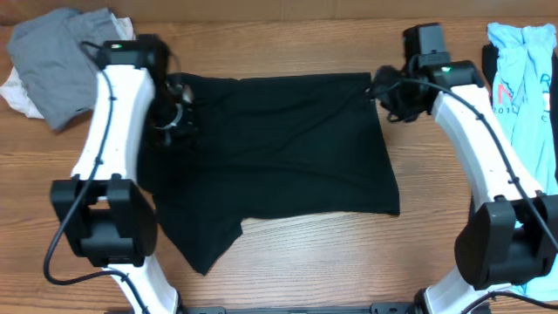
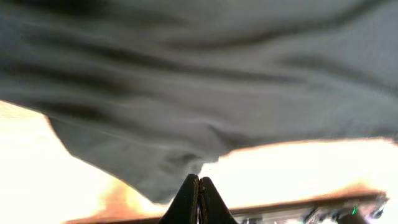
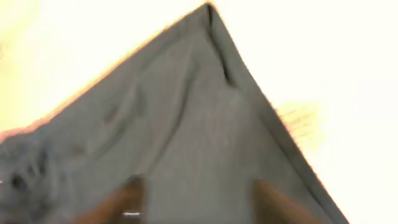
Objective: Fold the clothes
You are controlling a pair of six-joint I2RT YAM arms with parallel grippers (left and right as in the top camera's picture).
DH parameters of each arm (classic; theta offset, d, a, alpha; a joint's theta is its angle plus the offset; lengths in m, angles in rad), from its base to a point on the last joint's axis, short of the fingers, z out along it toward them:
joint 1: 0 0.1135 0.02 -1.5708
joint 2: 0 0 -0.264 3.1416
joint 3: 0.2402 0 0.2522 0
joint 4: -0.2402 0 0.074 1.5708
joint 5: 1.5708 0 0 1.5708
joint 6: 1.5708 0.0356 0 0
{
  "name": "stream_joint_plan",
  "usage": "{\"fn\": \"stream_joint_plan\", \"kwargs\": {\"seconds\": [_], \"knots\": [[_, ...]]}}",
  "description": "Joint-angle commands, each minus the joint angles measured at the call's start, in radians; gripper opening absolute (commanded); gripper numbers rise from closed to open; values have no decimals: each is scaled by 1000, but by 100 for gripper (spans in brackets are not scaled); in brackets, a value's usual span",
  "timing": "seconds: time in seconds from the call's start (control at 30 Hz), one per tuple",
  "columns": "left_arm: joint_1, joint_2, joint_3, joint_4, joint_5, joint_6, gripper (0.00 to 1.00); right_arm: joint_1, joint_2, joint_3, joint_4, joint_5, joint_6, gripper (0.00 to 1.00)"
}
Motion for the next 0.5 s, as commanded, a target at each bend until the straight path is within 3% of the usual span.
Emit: {"fn": "stream_joint_plan", "kwargs": {"seconds": [0.0, 0.13, 0.3, 0.47], "knots": [[-82, -5, -24, -46, -25, -28, 4, -34, -14, 20, 58, -43, -93, 32], [-206, -47, -131, -36, -78, -94, 4, -37, -12, 20, 124, -38, -134, 4], [-330, -108, -393, 56, -89, -218, 4, -41, -12, 20, 183, -31, -133, 4], [-348, -162, -606, 159, -87, -271, 4, -61, -11, 20, 206, -31, -126, 4]]}}
